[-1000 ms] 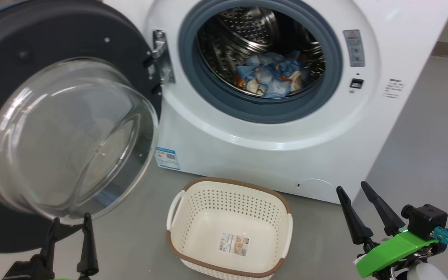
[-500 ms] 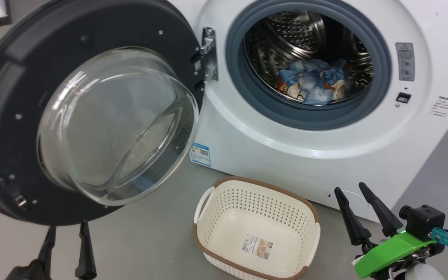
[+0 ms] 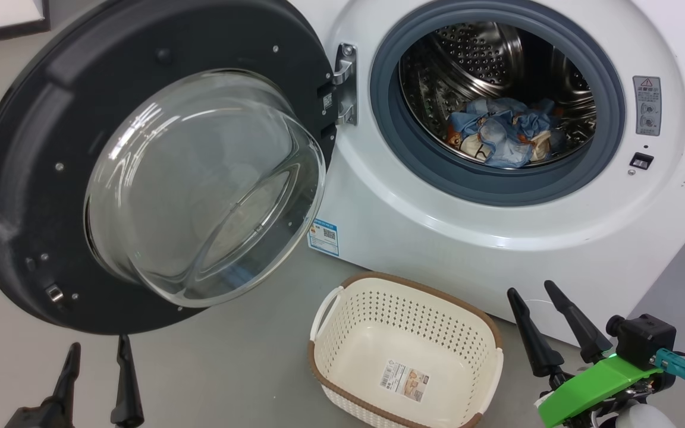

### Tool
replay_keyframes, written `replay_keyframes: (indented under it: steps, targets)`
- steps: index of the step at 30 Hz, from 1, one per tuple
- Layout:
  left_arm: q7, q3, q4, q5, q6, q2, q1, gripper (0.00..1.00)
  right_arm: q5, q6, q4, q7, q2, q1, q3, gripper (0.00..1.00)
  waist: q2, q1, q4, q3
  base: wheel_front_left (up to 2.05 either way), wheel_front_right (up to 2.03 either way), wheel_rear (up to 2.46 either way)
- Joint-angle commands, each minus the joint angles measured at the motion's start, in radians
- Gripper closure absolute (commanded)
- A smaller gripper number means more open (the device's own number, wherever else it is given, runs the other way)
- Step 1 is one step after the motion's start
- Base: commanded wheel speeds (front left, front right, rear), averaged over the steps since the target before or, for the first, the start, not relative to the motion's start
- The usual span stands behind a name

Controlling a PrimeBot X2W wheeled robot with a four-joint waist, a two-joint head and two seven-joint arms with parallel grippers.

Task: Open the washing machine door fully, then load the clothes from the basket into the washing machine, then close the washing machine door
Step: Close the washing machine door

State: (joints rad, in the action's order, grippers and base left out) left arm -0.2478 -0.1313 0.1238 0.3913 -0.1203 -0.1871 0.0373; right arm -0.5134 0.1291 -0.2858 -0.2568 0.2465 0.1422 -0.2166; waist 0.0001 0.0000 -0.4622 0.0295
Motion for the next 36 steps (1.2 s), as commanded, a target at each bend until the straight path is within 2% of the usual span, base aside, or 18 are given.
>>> replay_keyframes:
  steps: [1, 29, 30, 31, 32, 33, 36]
  targets:
    - [-0.005, 0.034, -0.025, -0.005, -0.012, -0.021, -0.024, 0.00, -0.012, 0.002, 0.021, -0.005, 0.006, 0.001, -0.026, 0.00, -0.0001, 0.0000, 0.001, 0.001, 0.00, 0.00, 0.00]
    - [0.004, 0.018, -0.039, 0.003, -0.026, -0.036, -0.021, 0.00, -0.017, 0.002, 0.017, -0.005, 0.012, 0.005, -0.034, 0.00, -0.0001, 0.0000, 0.011, -0.001, 0.00, 0.00, 0.00]
    - [0.004, 0.018, -0.039, 0.003, -0.026, -0.037, -0.021, 0.18, -0.017, 0.002, 0.018, -0.005, 0.012, 0.004, -0.034, 0.00, -0.0001, 0.0000, 0.011, -0.001, 0.00, 0.00, 0.00]
    - [0.004, 0.017, -0.039, 0.004, -0.026, -0.037, -0.021, 0.55, -0.017, 0.002, 0.018, -0.005, 0.011, 0.004, -0.033, 0.00, -0.0001, 0.0000, 0.011, -0.001, 0.00, 0.00, 0.00]
    - [0.005, 0.016, -0.040, 0.004, -0.026, -0.038, -0.022, 0.75, -0.017, 0.002, 0.018, -0.005, 0.011, 0.003, -0.032, 0.00, -0.0001, 0.0000, 0.011, 0.000, 0.00, 0.00, 0.00]
    - [0.006, 0.016, -0.041, 0.005, -0.026, -0.039, -0.023, 1.00, -0.016, 0.002, 0.018, -0.005, 0.010, 0.003, -0.032, 0.00, -0.0001, 0.0000, 0.011, 0.000, 0.00, 0.00, 0.00]
    - [0.008, 0.016, -0.045, 0.005, -0.024, -0.046, -0.029, 1.00, -0.015, 0.002, 0.018, -0.005, 0.008, 0.001, -0.029, 0.00, -0.0001, 0.0000, 0.009, 0.001, 0.00, 0.00, 0.00]
